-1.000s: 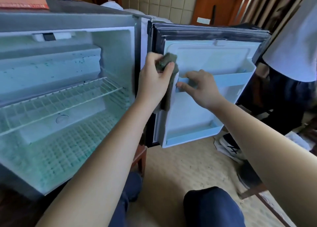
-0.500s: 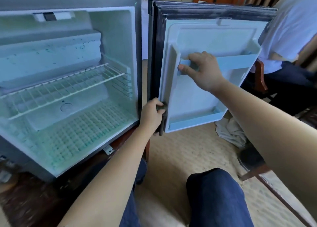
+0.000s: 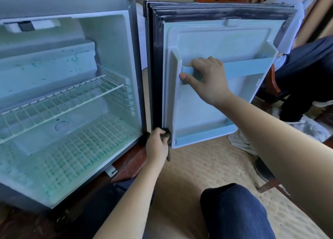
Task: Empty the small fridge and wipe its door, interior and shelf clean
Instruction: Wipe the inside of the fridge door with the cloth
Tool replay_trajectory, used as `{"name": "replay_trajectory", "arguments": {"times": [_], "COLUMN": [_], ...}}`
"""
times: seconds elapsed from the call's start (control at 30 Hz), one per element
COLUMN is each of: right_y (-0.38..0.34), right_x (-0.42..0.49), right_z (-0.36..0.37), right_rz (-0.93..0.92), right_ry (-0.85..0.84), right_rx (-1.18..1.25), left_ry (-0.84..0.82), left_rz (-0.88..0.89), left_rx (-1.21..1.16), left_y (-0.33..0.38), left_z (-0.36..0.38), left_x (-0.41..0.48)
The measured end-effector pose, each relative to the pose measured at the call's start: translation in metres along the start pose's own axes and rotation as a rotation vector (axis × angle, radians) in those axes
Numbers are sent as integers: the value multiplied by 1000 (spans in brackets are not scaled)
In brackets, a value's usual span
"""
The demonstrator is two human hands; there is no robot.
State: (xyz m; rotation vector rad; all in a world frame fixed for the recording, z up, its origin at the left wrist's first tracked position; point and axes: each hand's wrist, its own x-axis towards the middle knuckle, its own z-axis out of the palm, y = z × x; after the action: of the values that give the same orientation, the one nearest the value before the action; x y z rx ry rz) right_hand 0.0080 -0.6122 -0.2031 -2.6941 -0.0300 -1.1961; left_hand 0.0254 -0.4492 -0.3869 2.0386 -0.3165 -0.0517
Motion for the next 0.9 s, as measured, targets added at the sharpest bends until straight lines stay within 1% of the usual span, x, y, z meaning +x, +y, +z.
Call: {"name": "replay_trajectory", "arguments": {"times": [0.1,0.2,0.27,0.37,0.43,0.5,0.53,0.57,0.6,0.67,0.7,0.73,0.8,0.83,0.87,0.9], "right_y": [1,-1,-4,-9,-16,-25,-31,-37,-44,-57,-62,-64,-60,-57,-51,-45], "right_x": [0,0,0,-2,-5,-10,-13,-16,-21,-36,-47,-58,-80,-88,-96,-103], "right_z": [2,1,-2,-5,-6,-11,-17,-26,-40,-72,-89,-105,-129,-141,-152,-164], "right_rz": [-3,-3,-1,15,47,63,52,43,64,214,274,300,331,365,395,422], "right_ry": [8,8,10,-2,-24,-63,-83,-106,-131,-177,-194,-192,-176,-153,-110,-37], "right_rx": [-10,-6,0,-36,-67,-82,-49,50,220,621,768,847,939,929,865,770], "left_ry": [-47,-48,-29,44,86,65,48,33,18,-25,-54,-87,-168,-199,-203,-171], "left_rz": [-104,-104,-56,94,184,246,292,353,412,485,514,541,585,614,659,718], "left_rx": [46,87,78,14,-90,-270,-335,-354,-347,-341,-351,-356,-332,-295,-233,-147], "left_y": [-19,-17,-4,35,72,114,134,153,171,200,210,218,231,236,241,245], "left_z": [15,14,3,-23,-48,-75,-88,-99,-108,-119,-120,-120,-112,-104,-95,-83], "left_x": [-5,-6,-2,6,8,2,-3,-10,-18,-35,-40,-46,-58,-63,-69,-74]}}
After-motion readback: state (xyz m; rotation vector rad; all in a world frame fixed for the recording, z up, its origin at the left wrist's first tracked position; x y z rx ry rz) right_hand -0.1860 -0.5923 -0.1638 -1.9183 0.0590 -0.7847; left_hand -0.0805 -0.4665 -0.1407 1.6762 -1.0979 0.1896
